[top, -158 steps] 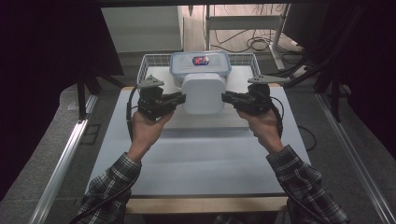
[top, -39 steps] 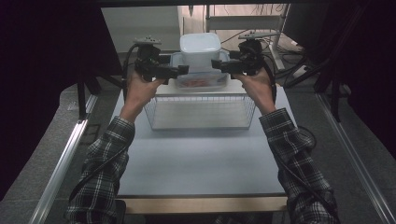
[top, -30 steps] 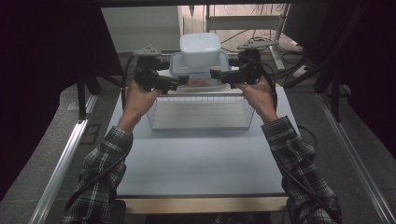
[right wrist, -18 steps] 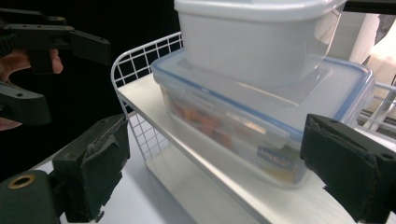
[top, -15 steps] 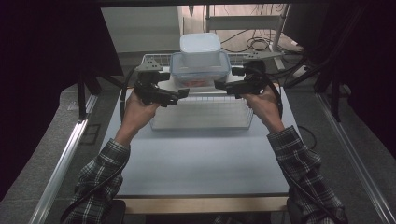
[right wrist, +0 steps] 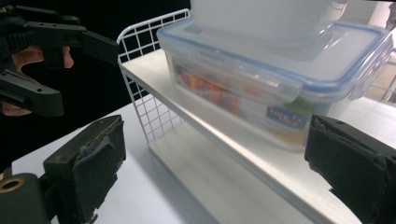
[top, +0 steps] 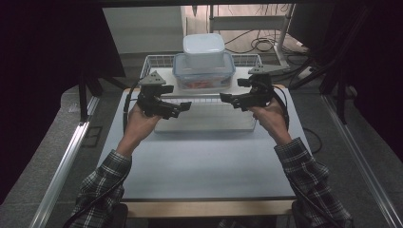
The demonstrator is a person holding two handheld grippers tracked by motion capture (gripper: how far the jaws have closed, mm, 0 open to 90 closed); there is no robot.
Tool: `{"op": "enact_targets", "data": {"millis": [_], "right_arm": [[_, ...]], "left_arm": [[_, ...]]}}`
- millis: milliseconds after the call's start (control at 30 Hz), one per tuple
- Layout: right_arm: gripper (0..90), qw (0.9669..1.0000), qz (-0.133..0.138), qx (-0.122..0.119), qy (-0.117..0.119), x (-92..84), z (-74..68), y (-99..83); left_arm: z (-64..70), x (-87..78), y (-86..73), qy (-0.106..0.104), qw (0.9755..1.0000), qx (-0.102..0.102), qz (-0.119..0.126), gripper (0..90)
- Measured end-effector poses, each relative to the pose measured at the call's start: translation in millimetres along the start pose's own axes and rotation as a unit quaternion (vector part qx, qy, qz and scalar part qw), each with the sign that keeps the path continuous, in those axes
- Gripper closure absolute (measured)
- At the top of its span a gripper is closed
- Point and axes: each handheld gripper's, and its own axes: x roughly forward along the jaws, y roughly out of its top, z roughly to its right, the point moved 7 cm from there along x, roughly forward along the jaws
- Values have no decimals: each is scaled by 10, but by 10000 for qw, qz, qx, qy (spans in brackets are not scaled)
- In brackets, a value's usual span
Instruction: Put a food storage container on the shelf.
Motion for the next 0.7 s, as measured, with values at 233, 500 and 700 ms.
{"op": "enact_targets", "data": {"millis": [233, 500, 700], "right_arm": [[46, 10000, -13, -51, 56, -7, -61, -106], [32, 9997, -146, -189, 26, -10, -140, -293], [24, 9995, -224, -225, -1, 27, -161, -466]], "left_arm": [[62, 30, -155, -25, 9999, 24, -107, 71], [117, 38, -355, -45, 9999, -21, -122, 71], [155, 53, -530, -87, 9998, -82, -138, 70]]}}
